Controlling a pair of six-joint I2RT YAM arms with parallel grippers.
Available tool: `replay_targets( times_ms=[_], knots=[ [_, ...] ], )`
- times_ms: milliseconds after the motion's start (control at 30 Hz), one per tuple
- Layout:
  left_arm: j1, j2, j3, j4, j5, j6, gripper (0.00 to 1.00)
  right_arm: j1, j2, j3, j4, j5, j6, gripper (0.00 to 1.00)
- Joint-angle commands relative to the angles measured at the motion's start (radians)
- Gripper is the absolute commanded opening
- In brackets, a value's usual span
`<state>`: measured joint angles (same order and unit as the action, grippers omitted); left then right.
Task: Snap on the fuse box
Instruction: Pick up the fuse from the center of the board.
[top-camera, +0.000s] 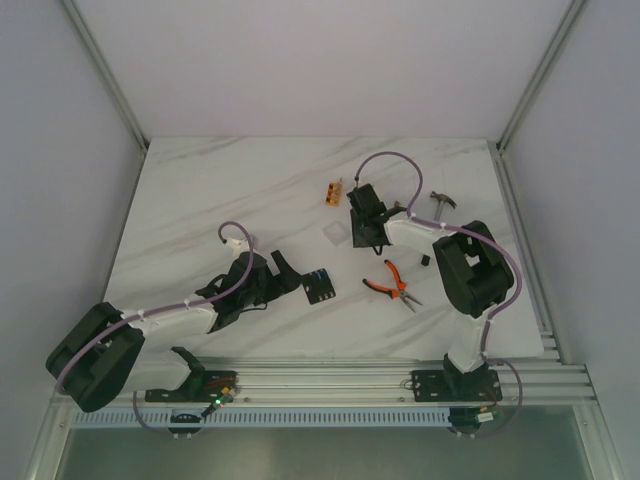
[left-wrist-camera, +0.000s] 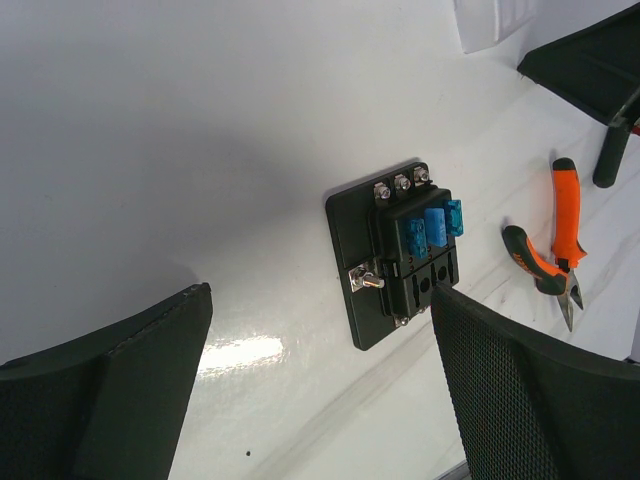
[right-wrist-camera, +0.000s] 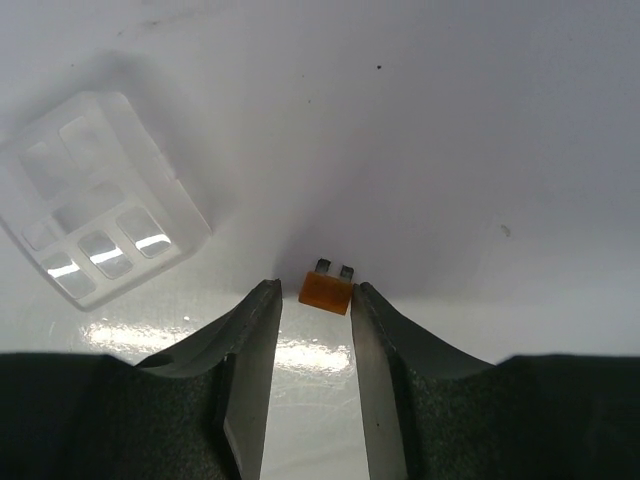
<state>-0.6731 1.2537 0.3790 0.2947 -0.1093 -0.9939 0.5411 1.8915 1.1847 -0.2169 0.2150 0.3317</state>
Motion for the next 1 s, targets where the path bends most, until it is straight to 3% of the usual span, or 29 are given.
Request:
replay_targets(
  times_ms=[0, 133, 967],
  knots=[
    [0.007, 0.010, -0.011, -0.020, -0.003, -0.007, 1.00, 0.003, 0.041, 0.001, -0.009, 0.033, 0.033, 0.39],
    [0.007, 0.004, -0.014, -0.019, -0.004, -0.007, 1.00, 0.003, 0.030, -0.011, -0.025, 0.063, 0.035, 0.35],
    [0.007, -0.011, -0.011, -0.024, -0.004, -0.015, 1.00, -0.006, -0.033, -0.086, -0.016, 0.107, 0.067, 0.38]
  ],
)
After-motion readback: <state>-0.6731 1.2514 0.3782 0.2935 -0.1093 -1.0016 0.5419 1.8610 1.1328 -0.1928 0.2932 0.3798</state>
